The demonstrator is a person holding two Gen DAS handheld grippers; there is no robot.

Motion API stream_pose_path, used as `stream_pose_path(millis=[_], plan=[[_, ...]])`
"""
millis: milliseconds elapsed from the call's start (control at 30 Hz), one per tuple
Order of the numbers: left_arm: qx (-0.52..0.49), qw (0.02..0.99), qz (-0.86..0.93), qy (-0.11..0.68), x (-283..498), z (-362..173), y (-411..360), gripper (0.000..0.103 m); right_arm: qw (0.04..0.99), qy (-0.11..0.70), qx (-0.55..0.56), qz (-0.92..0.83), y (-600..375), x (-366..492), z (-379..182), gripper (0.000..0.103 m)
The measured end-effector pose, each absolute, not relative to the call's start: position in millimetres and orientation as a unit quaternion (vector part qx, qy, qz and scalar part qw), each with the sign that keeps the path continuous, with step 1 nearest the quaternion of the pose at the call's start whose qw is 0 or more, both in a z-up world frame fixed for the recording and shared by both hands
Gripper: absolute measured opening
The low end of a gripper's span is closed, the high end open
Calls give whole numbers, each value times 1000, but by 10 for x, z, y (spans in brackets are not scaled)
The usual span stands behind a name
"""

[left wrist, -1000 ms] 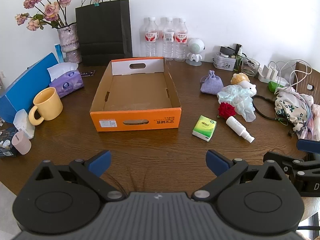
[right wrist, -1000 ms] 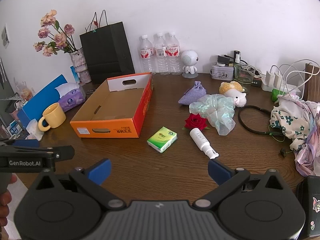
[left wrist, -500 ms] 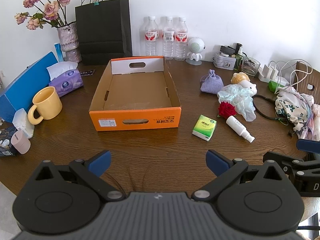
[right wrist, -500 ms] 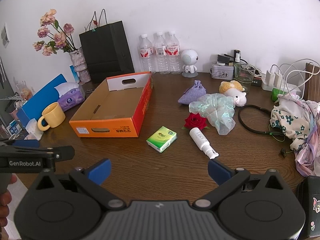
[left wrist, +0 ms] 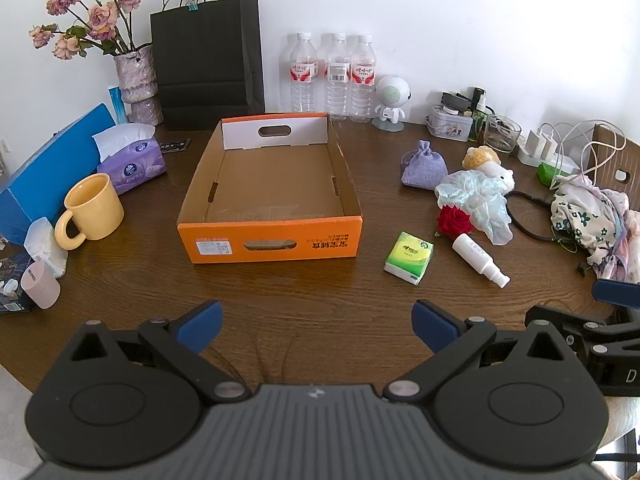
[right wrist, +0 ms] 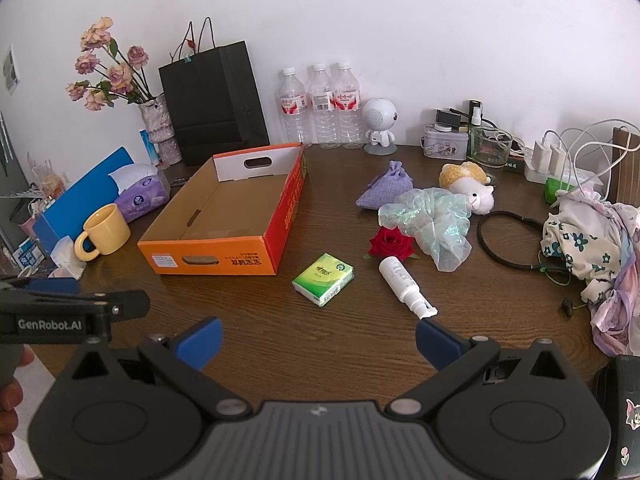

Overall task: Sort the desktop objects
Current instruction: 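Move both tools toward the green tissue pack and white spray bottle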

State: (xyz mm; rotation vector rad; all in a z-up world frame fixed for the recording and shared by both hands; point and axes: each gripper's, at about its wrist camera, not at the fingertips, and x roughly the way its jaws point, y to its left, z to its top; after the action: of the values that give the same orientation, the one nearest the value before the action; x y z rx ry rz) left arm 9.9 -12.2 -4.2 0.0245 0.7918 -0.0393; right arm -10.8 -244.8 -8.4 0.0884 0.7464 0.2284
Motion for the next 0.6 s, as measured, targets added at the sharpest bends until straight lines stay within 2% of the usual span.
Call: stream_pose_path(millis=[600], plan=[[7, 932, -21, 361, 175, 100, -290, 103, 930, 345, 23, 125, -2617, -6, 29, 103]])
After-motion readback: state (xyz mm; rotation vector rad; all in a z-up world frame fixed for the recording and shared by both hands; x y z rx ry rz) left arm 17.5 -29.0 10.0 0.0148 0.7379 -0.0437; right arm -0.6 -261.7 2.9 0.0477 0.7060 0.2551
